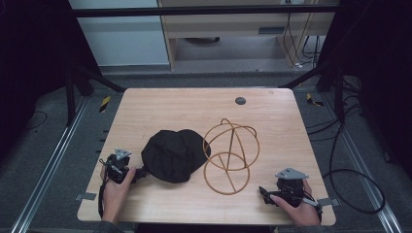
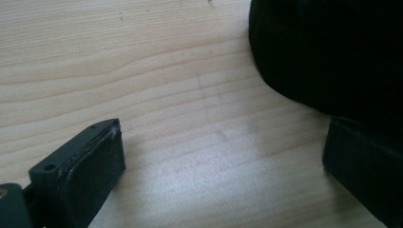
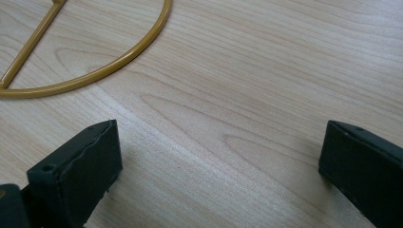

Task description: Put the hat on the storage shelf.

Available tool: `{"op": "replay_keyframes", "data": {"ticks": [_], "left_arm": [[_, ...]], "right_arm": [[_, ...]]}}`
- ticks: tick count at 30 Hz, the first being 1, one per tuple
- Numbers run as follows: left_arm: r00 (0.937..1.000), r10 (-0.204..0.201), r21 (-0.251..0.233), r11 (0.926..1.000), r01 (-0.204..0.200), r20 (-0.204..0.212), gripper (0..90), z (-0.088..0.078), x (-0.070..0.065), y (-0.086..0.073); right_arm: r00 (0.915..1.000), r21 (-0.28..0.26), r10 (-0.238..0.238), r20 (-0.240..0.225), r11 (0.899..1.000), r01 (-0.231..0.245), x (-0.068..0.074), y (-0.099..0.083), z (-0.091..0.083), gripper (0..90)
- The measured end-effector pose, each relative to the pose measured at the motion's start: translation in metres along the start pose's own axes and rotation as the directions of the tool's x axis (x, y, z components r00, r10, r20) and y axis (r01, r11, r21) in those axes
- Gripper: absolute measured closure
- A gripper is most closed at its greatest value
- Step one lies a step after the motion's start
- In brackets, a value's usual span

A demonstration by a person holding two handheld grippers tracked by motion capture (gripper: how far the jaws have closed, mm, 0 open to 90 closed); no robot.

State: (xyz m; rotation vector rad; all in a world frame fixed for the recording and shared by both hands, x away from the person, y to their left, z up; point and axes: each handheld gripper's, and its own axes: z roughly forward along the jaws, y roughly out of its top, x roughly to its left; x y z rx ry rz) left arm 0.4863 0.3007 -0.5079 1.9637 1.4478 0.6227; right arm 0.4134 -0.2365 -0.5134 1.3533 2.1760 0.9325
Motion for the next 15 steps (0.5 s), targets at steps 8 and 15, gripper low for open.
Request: {"op": "replay_keyframes", "data": {"ticks": [8,15], "left_arm": [[0.9933,0.088,-0.065,0.9945,-0.083,0.076,8.0,-0.032,-0.011,-0.004],[0.9747,0.184,-0.084,0.9812,-0.174,0.127,7.6,-0.049,-0.026,-0.014]], "right_arm": [[1.0000,-0.001,-0.006,0.001,1.000,0.006,0.000,0.000,0.000,0.7],[1.0000,-0.001,-0.007,0.001,1.000,0.007,-0.001,0.000,0.000,0.7]]}}
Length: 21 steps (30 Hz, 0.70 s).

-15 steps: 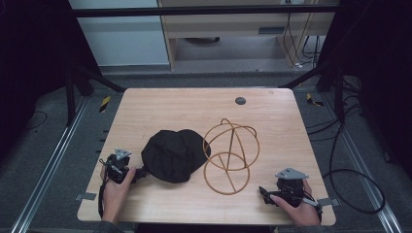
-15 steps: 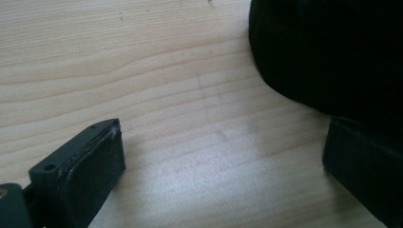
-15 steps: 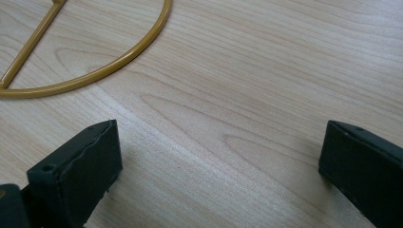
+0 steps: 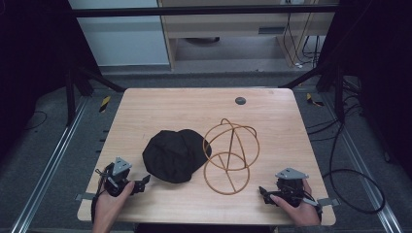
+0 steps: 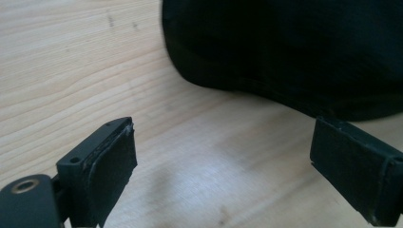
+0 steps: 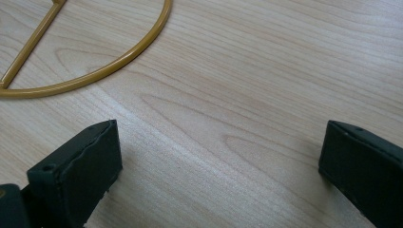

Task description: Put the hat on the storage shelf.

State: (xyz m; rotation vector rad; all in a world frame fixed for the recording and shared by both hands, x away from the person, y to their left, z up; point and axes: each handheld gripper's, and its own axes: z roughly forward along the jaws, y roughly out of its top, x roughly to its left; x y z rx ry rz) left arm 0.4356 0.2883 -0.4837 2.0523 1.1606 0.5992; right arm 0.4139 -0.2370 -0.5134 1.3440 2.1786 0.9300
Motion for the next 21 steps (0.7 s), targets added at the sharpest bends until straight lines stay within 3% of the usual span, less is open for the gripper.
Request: {"op": "replay_keyframes", "data": {"ticks": [2,7,10,14,19,21], "left_arm": [[0.9997,0.021,0.005,0.9998,-0.021,-0.013,7.6,-0.004,-0.003,-0.001],[0.9997,0.018,-0.010,0.9998,-0.018,0.017,7.7,-0.013,-0.007,-0.004],[0.9983,0.038,-0.038,0.9986,-0.036,0.043,7.7,-0.025,-0.013,-0.001],[0.9955,0.042,-0.044,0.9983,-0.039,0.085,7.7,-0.034,-0.017,0.007],[0.9921,0.080,-0.019,0.9967,-0.079,0.097,7.6,-0.039,-0.024,0.020],[0.9903,0.103,-0.008,0.9946,-0.103,0.093,7.6,-0.038,-0.029,0.034]], "right_arm": [[1.0000,0.000,0.000,0.000,1.000,0.000,0.000,0.000,0.000,0.7],[1.0000,0.000,0.000,-0.001,1.000,0.000,0.000,0.000,0.000,0.7],[1.0000,0.000,0.000,-0.001,1.000,0.000,0.000,0.000,0.000,0.7],[1.0000,0.000,0.000,-0.001,1.000,0.000,0.000,0.000,0.000,0.7],[1.0000,0.000,0.000,-0.001,1.000,0.000,0.000,0.000,0.000,0.7],[1.0000,0.000,-0.001,-0.001,1.000,0.001,0.000,0.000,0.000,0.7]]}}
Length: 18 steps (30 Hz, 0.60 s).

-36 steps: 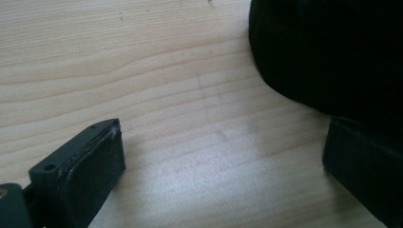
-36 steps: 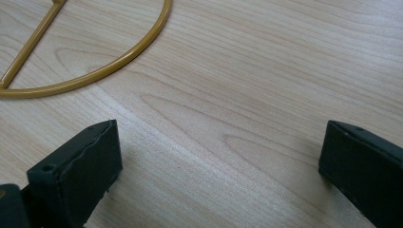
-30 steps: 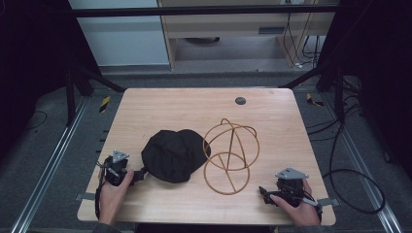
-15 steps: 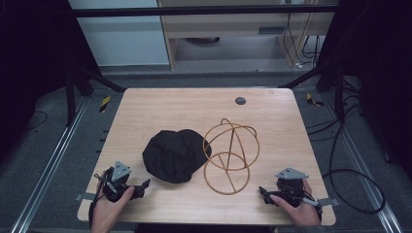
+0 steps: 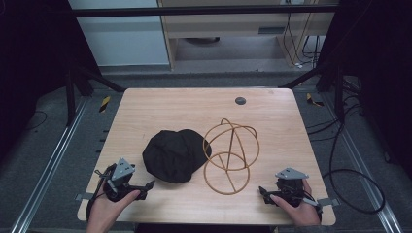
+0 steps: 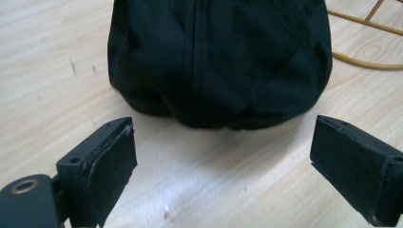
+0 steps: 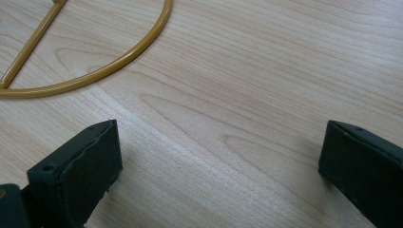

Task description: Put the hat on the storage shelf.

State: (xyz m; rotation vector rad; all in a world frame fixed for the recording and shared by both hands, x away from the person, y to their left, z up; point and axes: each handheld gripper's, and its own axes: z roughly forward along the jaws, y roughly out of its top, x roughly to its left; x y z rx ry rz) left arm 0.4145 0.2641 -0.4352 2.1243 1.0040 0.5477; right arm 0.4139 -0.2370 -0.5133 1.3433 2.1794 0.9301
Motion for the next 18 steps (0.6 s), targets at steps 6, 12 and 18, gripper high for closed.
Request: {"op": "replay_keyframes", "data": {"ticks": [6,12,18], "left_arm": [[0.9999,0.014,0.021,0.9997,-0.014,-0.007,6.0,0.007,-0.001,0.017],[0.9998,0.019,0.051,0.9985,-0.018,-0.010,4.5,0.024,0.008,0.029],[0.9995,0.032,0.046,0.9985,-0.032,0.003,3.7,0.035,0.014,0.028]], "right_arm": [[1.0000,0.000,0.000,0.000,1.000,0.000,0.000,0.000,0.000,0.7],[1.0000,0.000,0.000,0.000,1.000,0.000,0.000,0.000,0.000,0.7],[1.0000,0.000,-0.001,-0.001,1.000,0.001,0.000,0.000,0.000,0.7]]}}
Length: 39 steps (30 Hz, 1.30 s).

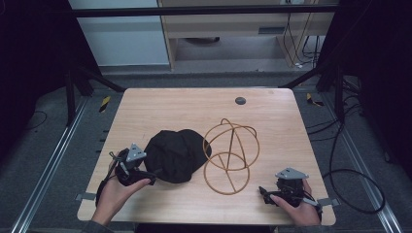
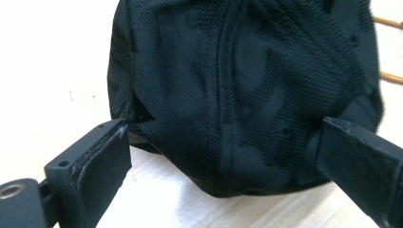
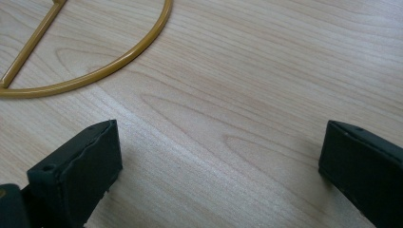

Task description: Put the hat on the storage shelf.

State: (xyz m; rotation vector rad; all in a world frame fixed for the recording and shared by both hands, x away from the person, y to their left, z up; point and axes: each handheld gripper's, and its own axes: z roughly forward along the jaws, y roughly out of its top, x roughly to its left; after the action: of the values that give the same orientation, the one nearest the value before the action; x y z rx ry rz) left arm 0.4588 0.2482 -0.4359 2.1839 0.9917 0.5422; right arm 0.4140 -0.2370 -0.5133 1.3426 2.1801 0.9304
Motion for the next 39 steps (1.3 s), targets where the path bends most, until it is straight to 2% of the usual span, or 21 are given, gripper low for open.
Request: {"op": "replay_keyframes", "data": {"ticks": [2,6,10,16,18,22,23,25,26,27,28,31,36,37,39], "left_arm": [[0.9999,-0.010,-0.007,0.9999,0.010,0.011,3.3,0.001,0.004,0.000],[0.9996,0.005,-0.016,0.9999,-0.004,0.028,2.8,0.001,0.006,0.002],[0.9991,0.017,0.028,0.9994,-0.019,0.039,1.9,0.012,0.007,0.002],[0.9988,0.024,0.055,0.9982,-0.026,0.043,4.6,0.021,0.009,0.004],[0.9987,0.023,0.058,0.9980,-0.026,0.046,10.5,0.022,0.010,0.005],[0.9983,0.029,0.074,0.9968,-0.032,0.051,28.5,0.026,0.010,0.006],[0.9983,0.034,0.079,0.9961,-0.038,0.048,28.5,0.027,0.011,0.008],[0.9986,0.035,0.089,0.9953,-0.038,0.040,42.7,0.029,0.012,0.010],[0.9986,0.035,0.089,0.9953,-0.038,0.040,46.4,0.029,0.012,0.010],[0.9980,0.016,0.092,0.9955,-0.022,0.061,52.9,0.031,0.014,0.010],[0.9976,0.012,0.093,0.9955,-0.019,0.069,55.3,0.032,0.015,0.010],[0.9971,0.003,0.104,0.9945,-0.011,0.076,66.2,0.035,0.017,0.009],[0.9959,-0.014,0.123,0.9924,0.002,0.090,78.2,0.036,0.021,0.011],[0.9940,-0.035,0.127,0.9917,0.021,0.104,81.7,0.035,0.023,0.013],[0.9920,-0.048,0.118,0.9924,0.034,0.117,86.0,0.032,0.027,0.016]], "right_arm": [[1.0000,0.000,-0.001,0.000,1.000,0.001,0.000,0.000,0.000,0.7],[1.0000,0.000,-0.001,0.000,1.000,0.001,0.000,0.000,0.000,0.7],[1.0000,0.000,-0.001,0.000,1.000,0.001,0.000,0.000,0.000,0.7],[1.0000,-0.001,-0.003,-0.001,1.000,0.003,0.000,0.000,0.000,0.6],[1.0000,-0.001,-0.003,-0.001,1.000,0.003,0.000,0.000,0.000,0.7],[1.0000,-0.001,-0.004,-0.002,1.000,0.004,0.000,0.000,0.000,0.7],[1.0000,-0.001,-0.004,-0.002,1.000,0.004,0.000,0.000,0.000,0.7],[1.0000,0.000,-0.005,-0.002,1.000,0.005,0.000,0.000,0.000,0.7],[1.0000,-0.001,-0.005,-0.002,1.000,0.005,0.000,0.000,0.000,0.7],[1.0000,0.000,-0.005,-0.002,1.000,0.005,0.000,0.000,0.000,0.7],[1.0000,-0.001,-0.005,-0.002,1.000,0.005,0.000,0.000,0.000,0.7],[1.0000,0.000,-0.005,-0.002,1.000,0.005,0.000,0.000,0.000,0.7],[1.0000,-0.001,-0.005,-0.002,1.000,0.005,0.000,0.000,0.000,0.7],[1.0000,-0.001,-0.005,-0.002,1.000,0.005,0.000,0.000,0.000,0.7],[1.0000,-0.001,-0.005,-0.002,1.000,0.005,0.000,0.000,0.000,0.7]]}}
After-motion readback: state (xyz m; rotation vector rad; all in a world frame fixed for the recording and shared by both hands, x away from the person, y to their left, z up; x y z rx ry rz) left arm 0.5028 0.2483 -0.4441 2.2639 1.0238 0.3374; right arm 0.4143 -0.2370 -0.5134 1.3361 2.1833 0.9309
